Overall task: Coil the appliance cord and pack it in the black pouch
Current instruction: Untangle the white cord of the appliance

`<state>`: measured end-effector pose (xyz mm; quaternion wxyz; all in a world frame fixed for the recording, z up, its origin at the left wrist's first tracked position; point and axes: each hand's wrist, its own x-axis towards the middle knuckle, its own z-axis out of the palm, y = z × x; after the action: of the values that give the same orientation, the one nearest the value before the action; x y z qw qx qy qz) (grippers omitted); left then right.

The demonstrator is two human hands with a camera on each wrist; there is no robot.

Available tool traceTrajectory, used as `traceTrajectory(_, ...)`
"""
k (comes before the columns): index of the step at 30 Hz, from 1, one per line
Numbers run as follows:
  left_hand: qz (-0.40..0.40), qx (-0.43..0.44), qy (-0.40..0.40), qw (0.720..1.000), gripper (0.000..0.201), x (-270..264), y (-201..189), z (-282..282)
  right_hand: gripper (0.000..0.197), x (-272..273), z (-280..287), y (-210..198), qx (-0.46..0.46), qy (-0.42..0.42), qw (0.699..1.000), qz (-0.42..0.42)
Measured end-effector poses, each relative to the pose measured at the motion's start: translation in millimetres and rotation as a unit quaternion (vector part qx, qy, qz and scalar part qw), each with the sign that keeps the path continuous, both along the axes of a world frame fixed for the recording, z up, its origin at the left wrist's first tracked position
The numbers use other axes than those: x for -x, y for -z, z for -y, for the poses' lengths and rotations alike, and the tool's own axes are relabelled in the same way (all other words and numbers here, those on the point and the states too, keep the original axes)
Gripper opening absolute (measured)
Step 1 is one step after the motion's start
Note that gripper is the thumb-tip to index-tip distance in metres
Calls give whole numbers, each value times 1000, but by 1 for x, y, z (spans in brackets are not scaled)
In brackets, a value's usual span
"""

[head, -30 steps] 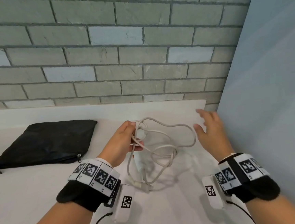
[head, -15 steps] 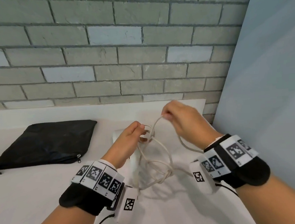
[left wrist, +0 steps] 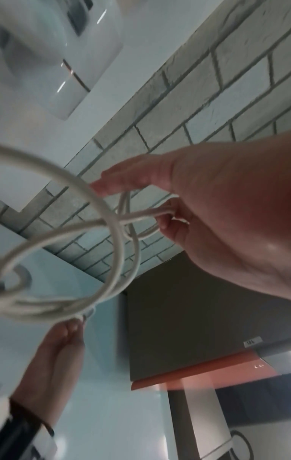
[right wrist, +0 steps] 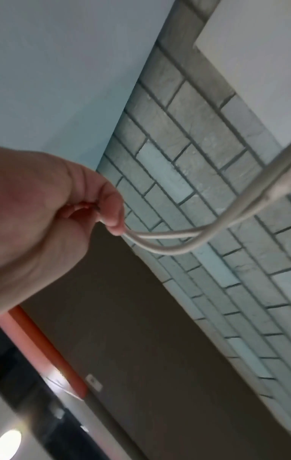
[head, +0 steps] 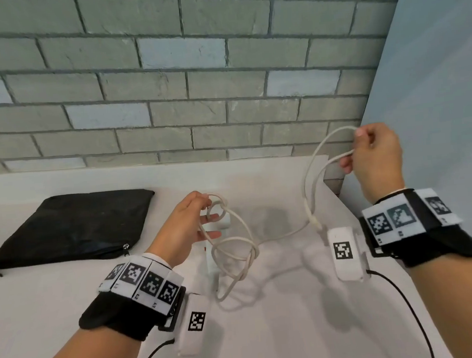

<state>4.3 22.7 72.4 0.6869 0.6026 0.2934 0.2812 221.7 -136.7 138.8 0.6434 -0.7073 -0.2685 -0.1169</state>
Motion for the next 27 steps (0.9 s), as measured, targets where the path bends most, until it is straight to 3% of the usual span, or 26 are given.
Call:
traceTrajectory(4, 21, 3, -5, 1000, 24, -8, -4, 8, 25, 11, -13, 25, 92, -121, 986, -61)
traceTrajectory(7, 16, 2, -51, 999, 28, -12, -4, 9, 52, 24, -13, 35, 299, -151, 942, -3)
traceTrajectory(9, 17, 17, -78, 997, 29, -14, -4, 8, 42, 42, -11, 42, 349, -152, 923, 64)
traceTrajectory(11, 24, 34, -91, 995, 28, -14, -4, 8, 26, 61, -11, 52, 376, -194, 903, 77)
traceTrajectory(14, 36, 44, -102, 993, 26, -16, -7, 11, 48, 81, -16, 81, 433, -304, 849, -20)
traceTrajectory(16, 39, 50, -98, 993, 26, -17, -7, 12, 46, 90, -20, 97, 405, -317, 854, -74)
traceTrajectory(19, -5, 39, -79, 996, 22, -15, -2, 9, 22, 92, -26, 106, 317, -299, 890, -132)
traceTrajectory(21, -90, -30, -85, 992, 15, -11, 3, 3, 18, 89, -27, 105, 297, -286, 904, -116)
traceTrajectory(23, -161, -150, -108, 969, 37, -7, 7, 0, 17, 84, -27, 102, 291, -284, 910, -83)
traceTrajectory(24, -159, -217, -118, 956, 50, -4, 4, 2, 15, 83, -26, 100, 289, -289, 910, -72)
traceTrajectory(26, -129, -373, -103, 913, 67, -2, -4, 12, 6, 82, -26, 95, 293, -309, 903, -56)
traceTrajectory(27, -150, -446, -57, 880, 74, -3, -8, 16, 5, 82, -26, 93, 297, -322, 898, -42)
